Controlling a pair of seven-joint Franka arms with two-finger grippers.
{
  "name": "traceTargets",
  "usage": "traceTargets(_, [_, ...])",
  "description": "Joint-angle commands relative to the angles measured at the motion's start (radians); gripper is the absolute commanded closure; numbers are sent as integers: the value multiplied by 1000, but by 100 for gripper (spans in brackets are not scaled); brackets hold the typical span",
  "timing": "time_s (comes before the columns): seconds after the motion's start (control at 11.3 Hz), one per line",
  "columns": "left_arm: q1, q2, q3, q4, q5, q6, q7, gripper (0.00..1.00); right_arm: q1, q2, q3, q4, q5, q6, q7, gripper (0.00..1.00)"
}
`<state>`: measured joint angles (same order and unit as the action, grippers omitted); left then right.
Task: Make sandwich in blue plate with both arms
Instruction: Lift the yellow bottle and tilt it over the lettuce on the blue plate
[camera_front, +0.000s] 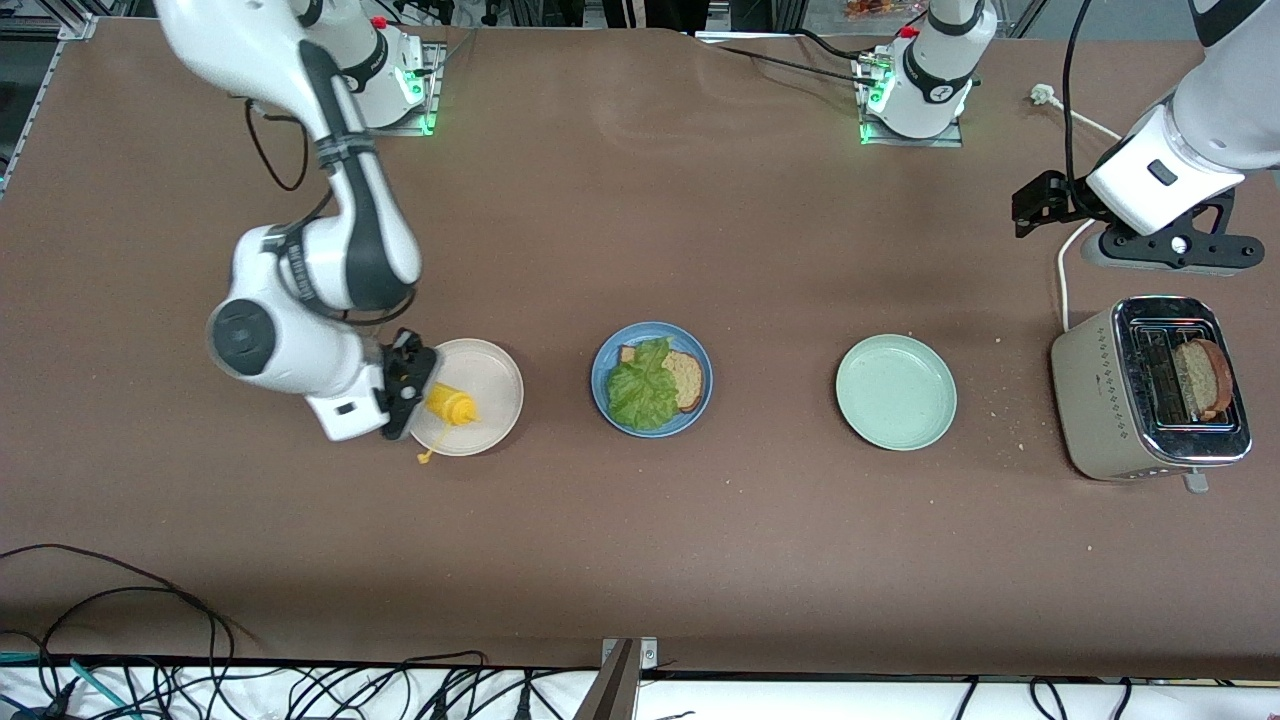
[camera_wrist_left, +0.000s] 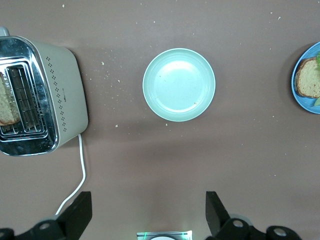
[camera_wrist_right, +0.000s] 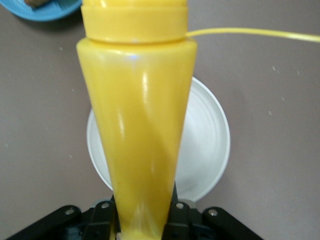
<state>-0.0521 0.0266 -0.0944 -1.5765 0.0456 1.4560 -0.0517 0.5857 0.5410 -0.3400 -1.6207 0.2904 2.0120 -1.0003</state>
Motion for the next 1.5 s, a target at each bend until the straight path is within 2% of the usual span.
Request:
traceTargets(0.0, [5, 9, 2, 23, -24, -14, 23, 0, 152, -4, -13, 39, -204, -42, 240, 100])
traceTargets(0.27, [5, 10, 2, 23, -24, -14, 23, 0, 308, 49, -11, 97, -413, -131, 411, 100])
traceTargets(0.44, [5, 9, 2, 23, -24, -14, 23, 0, 379, 112, -4, 177, -526, -221, 497, 100])
traceTargets(0.8, [5, 9, 2, 23, -24, -14, 23, 0, 459, 230, -2, 258, -647, -302, 595, 100])
traceTargets(1.15, [23, 10, 2, 23, -26, -14, 23, 0, 467, 301, 9, 260, -755, -300, 653, 100])
traceTargets(1.42, [47, 18, 2, 24, -24, -13, 24, 0, 460, 301, 26, 260, -758, -300, 661, 100])
